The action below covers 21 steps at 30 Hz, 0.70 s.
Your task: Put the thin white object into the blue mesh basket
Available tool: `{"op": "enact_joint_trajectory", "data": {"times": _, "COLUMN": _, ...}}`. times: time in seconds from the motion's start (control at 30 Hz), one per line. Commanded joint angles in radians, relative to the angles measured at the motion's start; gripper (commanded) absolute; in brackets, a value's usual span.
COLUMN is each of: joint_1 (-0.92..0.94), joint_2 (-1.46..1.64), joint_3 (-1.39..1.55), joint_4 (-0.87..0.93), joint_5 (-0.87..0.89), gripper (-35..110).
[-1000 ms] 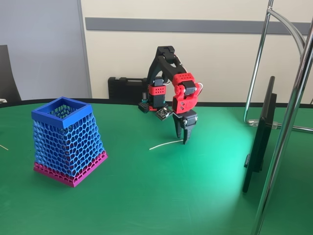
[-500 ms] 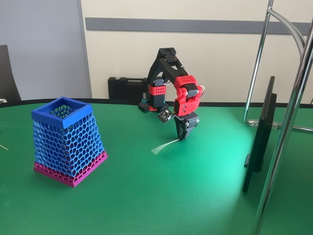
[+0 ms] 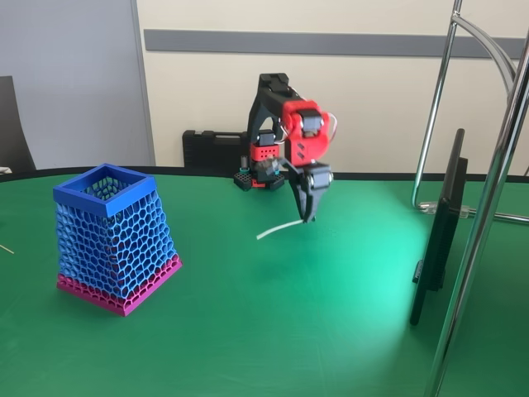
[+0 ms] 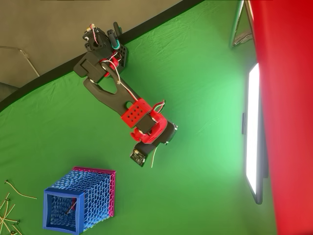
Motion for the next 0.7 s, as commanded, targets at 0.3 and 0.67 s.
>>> {"op": "enact_joint_trajectory", "data": {"times": 0.3, "joint_1": 0.252, "joint_2": 0.443, "joint_3": 0.261, "joint_4": -0.732, "joint_5": 0.206, "gripper": 0}}
{"op": "enact_joint_trajectory", "data": {"times": 0.67, "joint_1": 0.46, "joint_2": 0.411, "joint_3": 0.212, "joint_4": -0.939, "joint_5": 0.733, "gripper": 0}}
